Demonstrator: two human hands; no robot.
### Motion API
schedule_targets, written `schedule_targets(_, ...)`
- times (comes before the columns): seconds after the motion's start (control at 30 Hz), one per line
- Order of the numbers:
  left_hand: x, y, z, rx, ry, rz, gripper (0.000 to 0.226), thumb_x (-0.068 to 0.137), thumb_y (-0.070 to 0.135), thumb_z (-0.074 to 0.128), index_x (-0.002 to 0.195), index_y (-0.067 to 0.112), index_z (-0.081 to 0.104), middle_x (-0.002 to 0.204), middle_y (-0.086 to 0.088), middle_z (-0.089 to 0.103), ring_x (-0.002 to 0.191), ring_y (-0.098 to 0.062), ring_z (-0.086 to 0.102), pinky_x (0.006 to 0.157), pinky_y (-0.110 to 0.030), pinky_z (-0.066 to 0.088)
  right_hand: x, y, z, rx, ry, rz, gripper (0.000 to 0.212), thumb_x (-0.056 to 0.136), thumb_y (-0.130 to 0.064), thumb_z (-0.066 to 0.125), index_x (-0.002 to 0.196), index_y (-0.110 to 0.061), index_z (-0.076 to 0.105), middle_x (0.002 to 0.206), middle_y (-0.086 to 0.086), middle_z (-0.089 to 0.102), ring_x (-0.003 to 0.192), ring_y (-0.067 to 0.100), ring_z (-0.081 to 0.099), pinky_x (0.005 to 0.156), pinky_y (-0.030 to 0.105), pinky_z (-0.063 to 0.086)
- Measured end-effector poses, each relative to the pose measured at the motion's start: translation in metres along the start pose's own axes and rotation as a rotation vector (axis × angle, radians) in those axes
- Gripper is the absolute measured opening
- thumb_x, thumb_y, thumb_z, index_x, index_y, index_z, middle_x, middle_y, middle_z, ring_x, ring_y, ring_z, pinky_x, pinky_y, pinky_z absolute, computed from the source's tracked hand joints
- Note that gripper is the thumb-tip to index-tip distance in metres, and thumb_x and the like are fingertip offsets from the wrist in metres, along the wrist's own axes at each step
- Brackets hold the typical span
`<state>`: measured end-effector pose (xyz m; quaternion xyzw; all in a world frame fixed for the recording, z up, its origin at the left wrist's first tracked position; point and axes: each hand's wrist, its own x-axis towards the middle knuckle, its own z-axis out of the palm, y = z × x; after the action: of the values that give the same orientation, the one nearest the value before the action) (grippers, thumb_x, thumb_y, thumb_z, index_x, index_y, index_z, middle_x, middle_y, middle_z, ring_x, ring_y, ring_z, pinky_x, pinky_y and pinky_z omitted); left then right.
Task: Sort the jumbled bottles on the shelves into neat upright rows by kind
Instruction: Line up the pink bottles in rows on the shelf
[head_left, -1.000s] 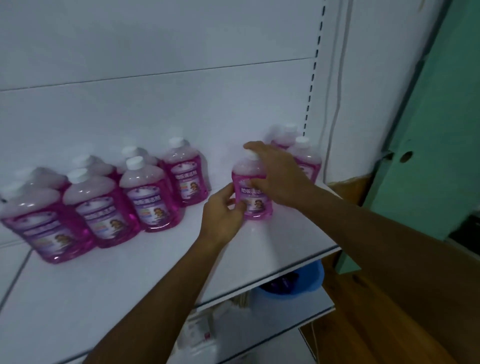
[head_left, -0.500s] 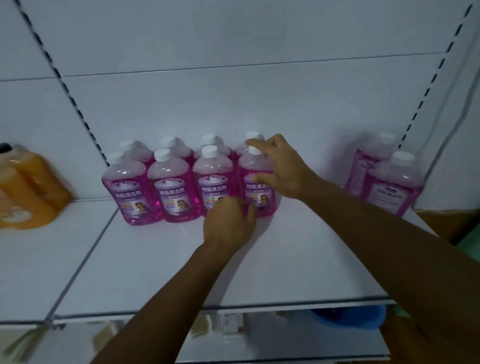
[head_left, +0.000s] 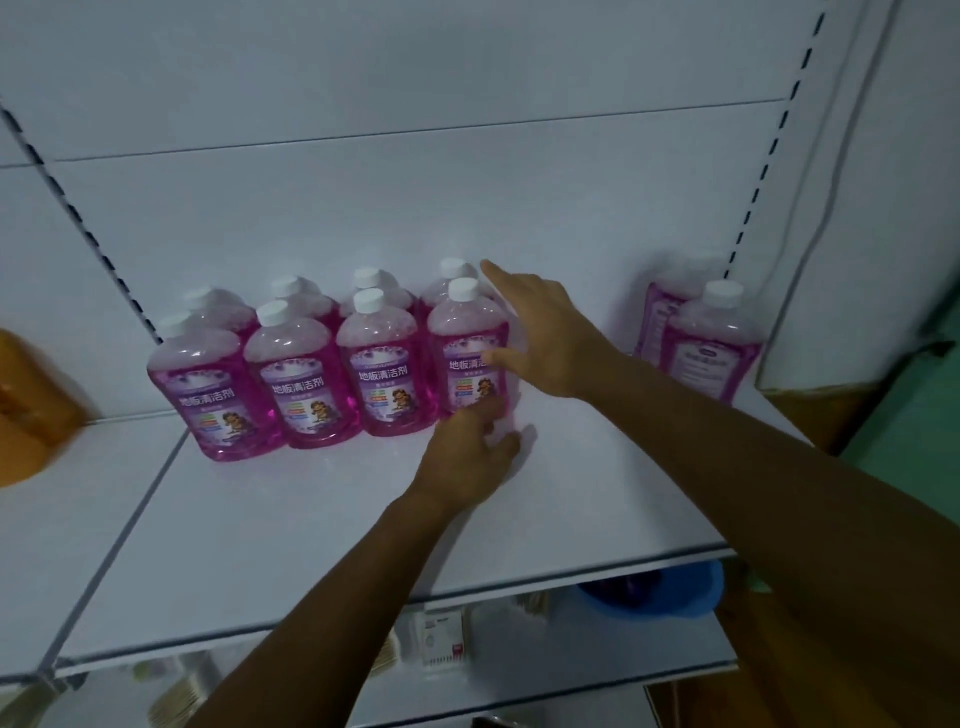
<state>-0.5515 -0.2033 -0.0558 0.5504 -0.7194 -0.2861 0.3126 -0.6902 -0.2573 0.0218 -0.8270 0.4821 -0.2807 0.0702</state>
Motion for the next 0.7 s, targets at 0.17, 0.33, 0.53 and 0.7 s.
schedule_targets(0.17, 0.016, 0.029, 0.034, -0.129, -0.078, 0.022, 0.054, 0.093, 0.031, 0.06, 0.143, 0.019, 0.043, 0.14, 0.002, 0.052, 0.117, -0.011, 0.053, 0.089, -0.02, 0.04, -0.036, 0.033, -0.041, -0.223, 0.234, 0.075, 0.07, 0.085, -0.03, 0.07, 0.145, -0.014, 0.037, 0.151, 0.01, 0.035, 0.141, 0.028, 0.026, 0.114, 0.044, 0.028)
schedule_targets(0.33, 0.026, 0.055, 0.075, -0.179, -0.132, 0.075, 0.062, 0.094, 0.026, 0.061, 0.149, 0.02, 0.033, 0.149, 0.005, 0.042, 0.123, -0.009, 0.049, 0.092, -0.016, 0.037, -0.088, 0.072, -0.07, -0.196, 0.434, 0.238, 0.063, 0.084, -0.02, 0.07, 0.14, -0.011, 0.044, 0.151, 0.011, 0.035, 0.141, 0.03, 0.027, 0.114, 0.042, 0.027)
schedule_targets(0.53, 0.04, 0.09, 0.109, -0.31, -0.185, 0.099, 0.061, 0.093, 0.025, 0.063, 0.146, 0.026, 0.033, 0.126, 0.013, 0.045, 0.107, -0.005, 0.049, 0.086, -0.017, 0.043, -0.125, 0.103, -0.078, 0.029, 0.413, 0.497, 0.068, 0.088, -0.026, 0.069, 0.145, -0.013, 0.036, 0.144, 0.009, 0.045, 0.127, 0.024, 0.046, 0.108, 0.038, 0.039)
schedule_targets(0.7, 0.049, 0.093, 0.122, -0.493, -0.187, 0.073, 0.06, 0.09, 0.014, 0.066, 0.143, 0.02, 0.04, 0.122, 0.009, 0.054, 0.091, 0.002, 0.057, 0.065, -0.003, 0.048, -0.128, 0.107, -0.073, 0.181, 0.348, 0.491, 0.065, 0.088, -0.028, 0.069, 0.143, -0.017, 0.036, 0.136, 0.005, 0.052, 0.119, 0.021, 0.054, 0.094, 0.025, 0.043)
